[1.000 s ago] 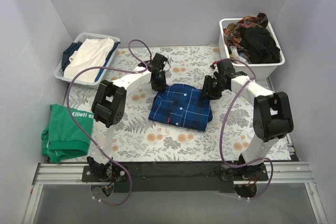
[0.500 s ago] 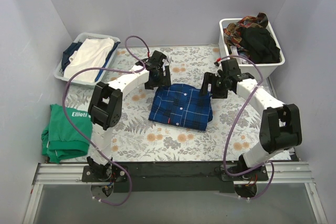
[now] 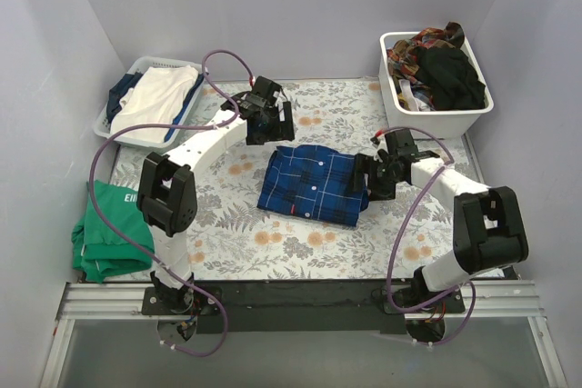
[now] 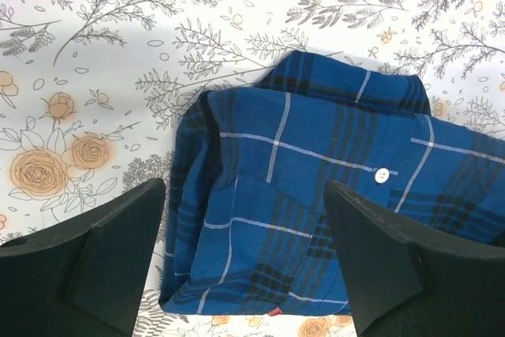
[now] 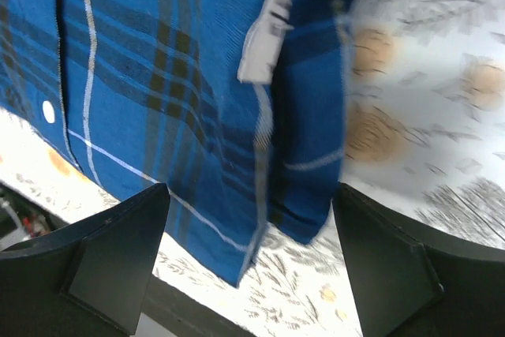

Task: Fold and stack the long sleeve shirts
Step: Fold the shirt

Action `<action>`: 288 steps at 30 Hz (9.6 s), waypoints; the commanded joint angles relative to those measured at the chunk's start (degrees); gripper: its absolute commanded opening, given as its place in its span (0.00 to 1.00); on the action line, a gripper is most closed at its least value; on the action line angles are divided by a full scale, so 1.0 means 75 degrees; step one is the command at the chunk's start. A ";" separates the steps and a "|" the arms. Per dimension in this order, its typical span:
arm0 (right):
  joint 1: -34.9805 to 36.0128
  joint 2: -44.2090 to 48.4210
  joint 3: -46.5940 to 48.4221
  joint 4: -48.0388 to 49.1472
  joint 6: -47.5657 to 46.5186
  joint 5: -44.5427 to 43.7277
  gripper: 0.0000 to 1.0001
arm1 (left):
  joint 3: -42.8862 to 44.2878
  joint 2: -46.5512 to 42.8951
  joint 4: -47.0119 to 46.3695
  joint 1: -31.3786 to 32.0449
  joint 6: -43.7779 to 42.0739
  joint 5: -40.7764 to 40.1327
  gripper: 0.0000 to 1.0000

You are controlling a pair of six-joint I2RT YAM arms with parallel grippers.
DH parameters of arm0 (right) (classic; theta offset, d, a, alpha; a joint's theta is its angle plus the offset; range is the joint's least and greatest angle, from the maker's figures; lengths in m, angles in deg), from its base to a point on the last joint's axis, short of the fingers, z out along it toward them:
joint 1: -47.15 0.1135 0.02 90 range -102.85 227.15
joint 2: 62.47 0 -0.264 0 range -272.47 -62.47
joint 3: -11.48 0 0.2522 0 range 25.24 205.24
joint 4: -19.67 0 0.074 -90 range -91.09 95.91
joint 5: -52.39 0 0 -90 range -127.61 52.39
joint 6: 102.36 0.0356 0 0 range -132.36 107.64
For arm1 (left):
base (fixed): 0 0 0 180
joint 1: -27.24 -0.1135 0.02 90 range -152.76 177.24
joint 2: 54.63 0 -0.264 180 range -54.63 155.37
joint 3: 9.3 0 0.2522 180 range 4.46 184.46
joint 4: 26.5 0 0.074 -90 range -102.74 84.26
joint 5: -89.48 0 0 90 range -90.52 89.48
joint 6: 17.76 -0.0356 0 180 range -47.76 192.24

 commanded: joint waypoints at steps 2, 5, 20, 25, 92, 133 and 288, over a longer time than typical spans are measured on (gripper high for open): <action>-0.0041 -0.0390 -0.0373 0.1592 0.0030 0.1163 0.93 | -0.0360 -0.0545 0.0234 -0.0021 0.0104 0.0285 0.82; -0.0065 -0.0741 -0.0619 0.2180 0.0241 0.1702 0.93 | -0.0572 -0.0673 0.0187 -0.0126 0.0210 0.0355 0.82; -0.0065 -0.2382 -0.0327 0.4151 0.0933 0.2734 0.82 | -0.1603 -0.0779 0.0620 -0.0244 0.0187 0.0016 0.81; -0.0065 -0.2149 -0.0128 0.3484 0.0559 0.2149 0.85 | -0.2072 -0.1271 0.0480 -0.0244 0.0070 -0.0172 0.82; 0.1095 -0.1152 0.5050 -0.2458 -0.1761 -0.4070 0.01 | 0.0776 -0.0838 0.1359 -0.1544 0.0726 0.0927 0.79; 0.6345 -0.4211 0.6727 -0.3596 -0.2126 -0.8403 0.70 | -0.0221 -0.0908 0.1007 -0.2926 0.0948 0.1106 0.80; 0.1049 -0.2968 0.4384 -0.0092 0.0733 -0.1297 0.83 | -0.0256 0.0111 -0.0587 -0.1650 -0.0059 0.0894 0.61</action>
